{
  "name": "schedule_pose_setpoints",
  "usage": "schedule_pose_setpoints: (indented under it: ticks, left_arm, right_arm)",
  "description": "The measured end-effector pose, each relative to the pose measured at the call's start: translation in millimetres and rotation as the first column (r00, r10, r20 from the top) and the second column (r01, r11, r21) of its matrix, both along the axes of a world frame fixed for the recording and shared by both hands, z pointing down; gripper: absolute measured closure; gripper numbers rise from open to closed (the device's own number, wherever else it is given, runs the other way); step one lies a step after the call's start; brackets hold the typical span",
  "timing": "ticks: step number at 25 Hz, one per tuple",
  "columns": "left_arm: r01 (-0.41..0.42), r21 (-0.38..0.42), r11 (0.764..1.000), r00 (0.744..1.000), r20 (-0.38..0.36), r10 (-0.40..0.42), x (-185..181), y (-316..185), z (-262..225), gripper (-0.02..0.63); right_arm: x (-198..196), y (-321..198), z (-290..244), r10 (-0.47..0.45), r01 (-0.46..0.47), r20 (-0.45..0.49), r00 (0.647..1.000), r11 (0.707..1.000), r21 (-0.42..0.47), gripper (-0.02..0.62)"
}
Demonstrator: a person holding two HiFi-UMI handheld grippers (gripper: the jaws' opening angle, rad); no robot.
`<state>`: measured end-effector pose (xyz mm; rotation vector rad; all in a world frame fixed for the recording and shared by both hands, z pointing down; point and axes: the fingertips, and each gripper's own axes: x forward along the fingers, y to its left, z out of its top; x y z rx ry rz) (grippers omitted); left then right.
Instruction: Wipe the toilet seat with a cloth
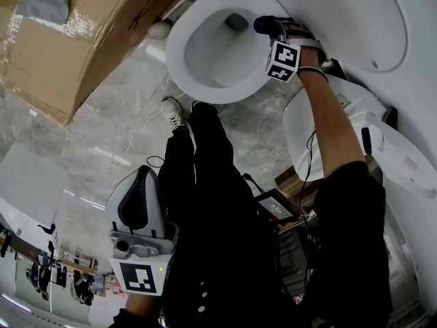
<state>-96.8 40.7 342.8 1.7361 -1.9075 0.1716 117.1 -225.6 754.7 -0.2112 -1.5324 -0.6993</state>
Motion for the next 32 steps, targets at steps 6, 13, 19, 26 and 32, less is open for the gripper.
schedule_pose_setpoints:
  ticks: [6, 13, 19, 26, 32]
  left_arm:
    - [-0.018, 0.004, 1.0, 1.0, -0.005, 0.018, 7, 1, 0, 0.595]
    - [-0.041, 0.012, 0.999, 0.999, -0.008, 0.041, 15, 1, -2, 0.596]
    - [-0.058, 0.019, 0.998, 0.998, -0.009, 0.058, 20, 2, -5, 0.596]
    - [-0.08, 0.028, 0.996, 0.997, -0.013, 0.08, 26, 6, -6, 0.597]
    - [-0.093, 0.031, 0.995, 0.996, -0.01, 0.094, 28, 12, -7, 0.595]
  right_arm:
    - [26, 9, -1, 0.081, -0.081, -0.004, 0.997, 0.996, -0.036, 0.509]
    - [52, 17, -3, 0.117, -0.117, -0.008, 0.993, 0.993, -0.03, 0.509]
    - [68, 28, -4, 0.214, -0.215, -0.007, 0.977, 0.975, -0.057, 0.509]
    - [86, 52, -2, 0.357, -0.356, -0.012, 0.934, 0.928, -0.111, 0.508]
    - [88, 69, -2, 0.45, -0.445, -0.008, 0.893, 0.881, -0.16, 0.508]
